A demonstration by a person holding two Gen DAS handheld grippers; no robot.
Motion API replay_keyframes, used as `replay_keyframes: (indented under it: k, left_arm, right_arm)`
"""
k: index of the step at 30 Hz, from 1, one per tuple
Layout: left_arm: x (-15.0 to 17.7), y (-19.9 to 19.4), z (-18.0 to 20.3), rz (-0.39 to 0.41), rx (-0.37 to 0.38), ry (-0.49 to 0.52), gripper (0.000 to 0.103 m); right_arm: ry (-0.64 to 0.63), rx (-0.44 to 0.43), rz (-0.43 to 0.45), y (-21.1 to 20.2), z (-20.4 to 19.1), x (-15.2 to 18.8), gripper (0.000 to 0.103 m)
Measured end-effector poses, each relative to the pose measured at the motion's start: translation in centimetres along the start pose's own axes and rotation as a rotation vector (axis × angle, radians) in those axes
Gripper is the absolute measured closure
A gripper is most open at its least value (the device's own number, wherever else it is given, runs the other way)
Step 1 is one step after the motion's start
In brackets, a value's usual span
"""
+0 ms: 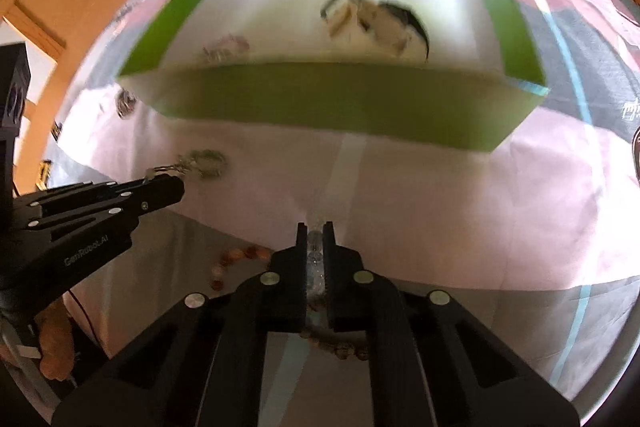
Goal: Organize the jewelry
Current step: 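Carry the clear crystal bracelet and green strand into the green box and open both tools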
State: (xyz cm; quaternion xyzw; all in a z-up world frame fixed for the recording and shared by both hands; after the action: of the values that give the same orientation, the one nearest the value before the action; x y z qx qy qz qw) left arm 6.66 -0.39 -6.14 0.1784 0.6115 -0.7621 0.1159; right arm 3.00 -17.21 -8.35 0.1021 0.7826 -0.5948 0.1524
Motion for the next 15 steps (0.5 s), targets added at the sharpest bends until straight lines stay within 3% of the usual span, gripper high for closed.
replay_keyframes:
  k: [6,15]
  left_arm:
    - [-1.4,-3.3,-0.7,0.111,0.055,-0.044,0.098]
    - [-2.5,-5.2,-0.6,0.154,0.091,-0.074,0.098]
  right_arm:
    - [0.042,-0.052,0.125,-3.4,0.7,-1.5,0.096]
    - [0.067,-0.14,0.375,-9.4,2.2,-2.4,0.096]
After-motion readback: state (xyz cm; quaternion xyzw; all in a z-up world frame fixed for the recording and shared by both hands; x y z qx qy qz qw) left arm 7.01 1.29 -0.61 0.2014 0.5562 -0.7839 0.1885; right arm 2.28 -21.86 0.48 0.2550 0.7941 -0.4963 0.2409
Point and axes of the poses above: each gripper's, at about its wrist camera, not at the fingertips, and y roughly the way its jaws point, z to its right, x to its underside, the point moved 1 cm from there along y, roughly the way its jaws point, and after that the axes turned 3 degrees about z, right-handed, at the moved point
